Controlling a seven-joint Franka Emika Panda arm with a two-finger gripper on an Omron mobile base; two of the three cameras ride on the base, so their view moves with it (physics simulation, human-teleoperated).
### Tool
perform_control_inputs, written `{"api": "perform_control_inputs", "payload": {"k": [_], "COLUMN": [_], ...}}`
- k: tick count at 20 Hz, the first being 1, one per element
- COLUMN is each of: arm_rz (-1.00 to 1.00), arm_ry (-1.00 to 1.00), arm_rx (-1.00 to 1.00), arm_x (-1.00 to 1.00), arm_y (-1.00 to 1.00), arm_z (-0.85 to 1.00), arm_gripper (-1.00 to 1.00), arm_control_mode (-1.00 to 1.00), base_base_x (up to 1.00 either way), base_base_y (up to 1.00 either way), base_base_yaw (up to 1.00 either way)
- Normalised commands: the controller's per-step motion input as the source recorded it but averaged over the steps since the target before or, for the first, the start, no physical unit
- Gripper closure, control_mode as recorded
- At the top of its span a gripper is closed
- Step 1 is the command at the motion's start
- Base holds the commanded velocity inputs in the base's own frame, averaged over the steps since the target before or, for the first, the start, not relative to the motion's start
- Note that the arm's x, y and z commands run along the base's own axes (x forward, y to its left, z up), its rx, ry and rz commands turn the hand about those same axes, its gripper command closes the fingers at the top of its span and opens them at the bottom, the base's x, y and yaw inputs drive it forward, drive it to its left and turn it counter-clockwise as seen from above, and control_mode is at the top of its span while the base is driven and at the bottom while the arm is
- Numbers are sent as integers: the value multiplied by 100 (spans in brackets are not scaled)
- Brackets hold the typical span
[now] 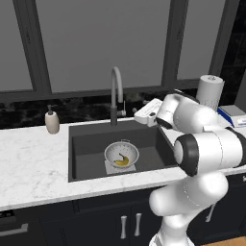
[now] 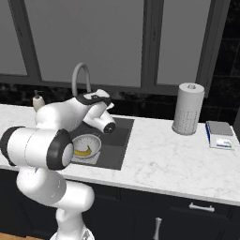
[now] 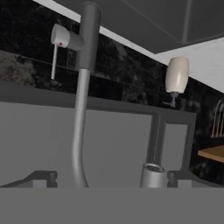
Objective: Put the colander in the sink, put the banana in the colander, and turn on the sink faucet and pour water over the colander.
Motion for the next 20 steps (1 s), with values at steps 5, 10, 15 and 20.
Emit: {"api": "perform_control_inputs", "payload": {"k": [5, 10, 15, 20], "arm_rz": [0, 0, -2, -4], "arm_ry": [0, 0, 1, 2], "arm_rx": [0, 0, 0, 0], "arm_x": [27, 27, 37, 30], "arm_y": [0, 0, 1, 0], "arm_z": [-21, -23, -5, -8], "arm_gripper": [-100, -100, -100, -100], "arm_control_mode": [-100, -100, -100, -100], "base_base_x": [0, 0, 0, 0], "base_base_y": [0, 0, 0, 0], "base_base_yaw": [0, 0, 0, 0]}}
